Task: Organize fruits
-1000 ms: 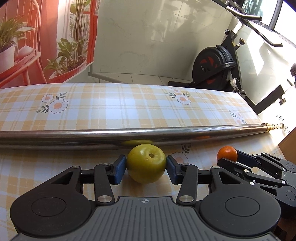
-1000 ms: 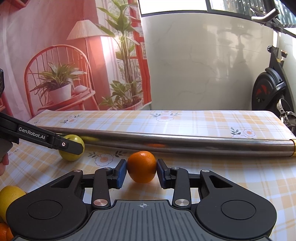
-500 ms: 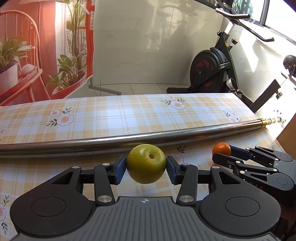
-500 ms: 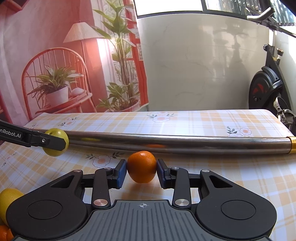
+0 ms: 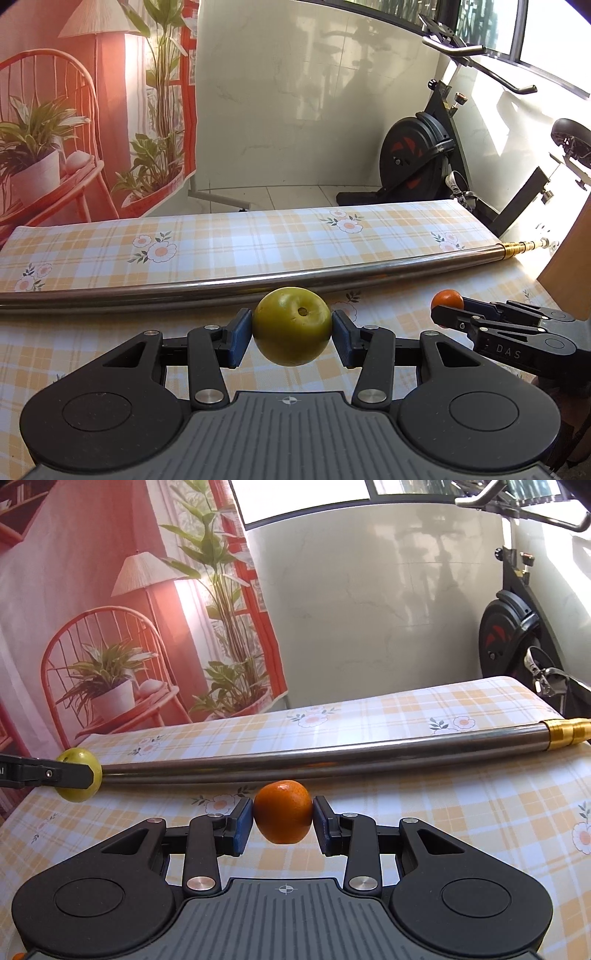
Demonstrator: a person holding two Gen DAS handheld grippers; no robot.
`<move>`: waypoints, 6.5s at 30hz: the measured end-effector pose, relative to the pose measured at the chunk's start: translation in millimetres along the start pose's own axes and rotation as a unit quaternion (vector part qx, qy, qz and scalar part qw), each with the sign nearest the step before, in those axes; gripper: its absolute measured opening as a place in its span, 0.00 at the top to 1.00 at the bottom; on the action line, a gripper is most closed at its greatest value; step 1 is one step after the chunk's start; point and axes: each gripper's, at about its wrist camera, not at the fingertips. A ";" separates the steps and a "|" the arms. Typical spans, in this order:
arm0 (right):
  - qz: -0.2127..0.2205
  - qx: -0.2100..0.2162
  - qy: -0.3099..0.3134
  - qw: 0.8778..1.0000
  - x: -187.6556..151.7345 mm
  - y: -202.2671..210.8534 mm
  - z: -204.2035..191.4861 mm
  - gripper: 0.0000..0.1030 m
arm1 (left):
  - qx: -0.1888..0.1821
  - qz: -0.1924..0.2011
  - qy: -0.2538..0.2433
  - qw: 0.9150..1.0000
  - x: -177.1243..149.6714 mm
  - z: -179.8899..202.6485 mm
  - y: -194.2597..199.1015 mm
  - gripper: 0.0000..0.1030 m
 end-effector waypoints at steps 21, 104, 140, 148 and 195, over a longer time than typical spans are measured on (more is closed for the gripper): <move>0.037 0.047 0.000 0.998 1.6 110.8 -65.1 0.69 | -0.021 0.035 0.008 0.999 -58.5 20.1 89.9 0.52; -0.105 0.136 0.103 0.980 -55.6 139.3 -144.5 0.69 | 0.007 -0.023 0.071 0.997 -123.6 -17.7 104.7 0.50; -0.097 0.149 0.092 0.980 -54.8 126.9 -141.5 0.67 | 0.019 -0.025 0.074 0.997 -125.6 -19.8 105.1 0.46; -0.067 0.148 0.085 0.983 -43.8 135.6 -129.5 0.49 | 0.020 -0.025 0.074 0.997 -125.3 -20.3 105.3 0.44; 0.111 -0.020 0.078 0.991 126.3 246.0 -97.6 0.00 | 0.024 0.226 0.010 0.974 -14.1 54.0 238.1 0.00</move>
Point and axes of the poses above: each gripper's, at about its wrist camera, not at the fingertips, and y roughly against the way its jaws point, z to its right, x to its top, and after that the axes turned 15 degrees about y, right-handed
